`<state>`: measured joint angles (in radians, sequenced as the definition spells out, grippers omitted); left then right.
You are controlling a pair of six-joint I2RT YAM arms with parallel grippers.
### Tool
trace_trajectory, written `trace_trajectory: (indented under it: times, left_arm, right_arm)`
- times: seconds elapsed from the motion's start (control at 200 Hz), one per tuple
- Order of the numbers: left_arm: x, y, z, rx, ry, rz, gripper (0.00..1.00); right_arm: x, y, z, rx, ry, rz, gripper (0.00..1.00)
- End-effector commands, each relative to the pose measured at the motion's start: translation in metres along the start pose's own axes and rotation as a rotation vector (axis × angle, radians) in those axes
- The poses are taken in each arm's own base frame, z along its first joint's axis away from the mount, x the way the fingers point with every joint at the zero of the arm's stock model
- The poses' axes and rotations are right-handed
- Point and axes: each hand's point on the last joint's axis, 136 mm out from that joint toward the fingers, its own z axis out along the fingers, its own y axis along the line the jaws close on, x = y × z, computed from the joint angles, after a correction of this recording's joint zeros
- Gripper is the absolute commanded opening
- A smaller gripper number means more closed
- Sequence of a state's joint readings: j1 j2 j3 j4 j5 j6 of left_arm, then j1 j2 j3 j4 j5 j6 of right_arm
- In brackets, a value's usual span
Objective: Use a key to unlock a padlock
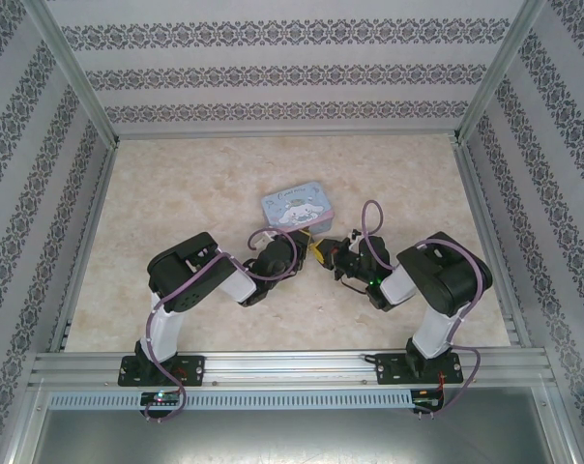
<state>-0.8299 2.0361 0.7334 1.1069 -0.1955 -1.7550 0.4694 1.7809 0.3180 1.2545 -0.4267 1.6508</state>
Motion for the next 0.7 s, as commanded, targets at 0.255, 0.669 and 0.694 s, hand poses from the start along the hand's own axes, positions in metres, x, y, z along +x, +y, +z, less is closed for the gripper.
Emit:
trace_trajectory:
  times: [0.255,0.669,0.694]
  left_arm:
    - [0.015,-0.01,-0.001,0.035,0.055,0.017,0.0]
    - [0.006,-0.003,-0.001,0.019,0.021,0.006,0.0]
    - [0.005,-0.002,0.0,0.017,0.02,0.006,0.0]
  right_arm:
    - [-0.023,0.056,0.017,-0.182,-0.052,0.028,0.0]
    - [-0.024,0.034,-0.003,-0.116,-0.045,-0.015,0.38]
    - [-0.023,0.03,-0.006,-0.106,-0.042,-0.018,0.39]
